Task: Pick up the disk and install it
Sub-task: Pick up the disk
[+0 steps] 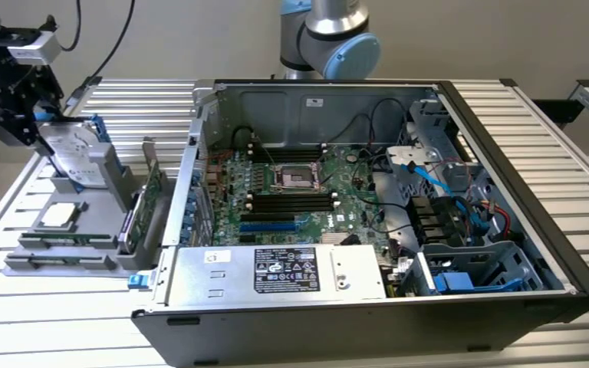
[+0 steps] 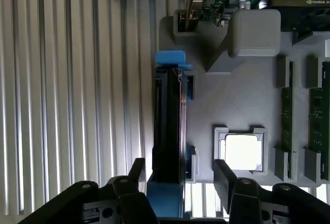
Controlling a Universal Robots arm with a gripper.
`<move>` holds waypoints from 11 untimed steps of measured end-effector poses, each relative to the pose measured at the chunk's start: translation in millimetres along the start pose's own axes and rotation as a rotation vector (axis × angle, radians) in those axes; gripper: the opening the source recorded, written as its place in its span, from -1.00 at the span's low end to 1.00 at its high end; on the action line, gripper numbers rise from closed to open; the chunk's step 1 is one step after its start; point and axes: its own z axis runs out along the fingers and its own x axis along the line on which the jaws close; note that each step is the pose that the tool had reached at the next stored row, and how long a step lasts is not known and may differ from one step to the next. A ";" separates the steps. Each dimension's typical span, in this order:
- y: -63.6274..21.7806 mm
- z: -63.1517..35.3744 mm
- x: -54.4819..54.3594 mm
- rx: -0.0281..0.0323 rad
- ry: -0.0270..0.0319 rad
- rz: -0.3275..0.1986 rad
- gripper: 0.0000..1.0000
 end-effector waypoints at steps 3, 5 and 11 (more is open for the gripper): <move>0.0 0.1 0.0 -0.0007 0.0001 0.000 0.42; 0.0 0.1 0.0 -0.0008 -0.0001 0.003 0.42; -1.3 0.0 0.0 -0.0004 0.0049 0.020 0.42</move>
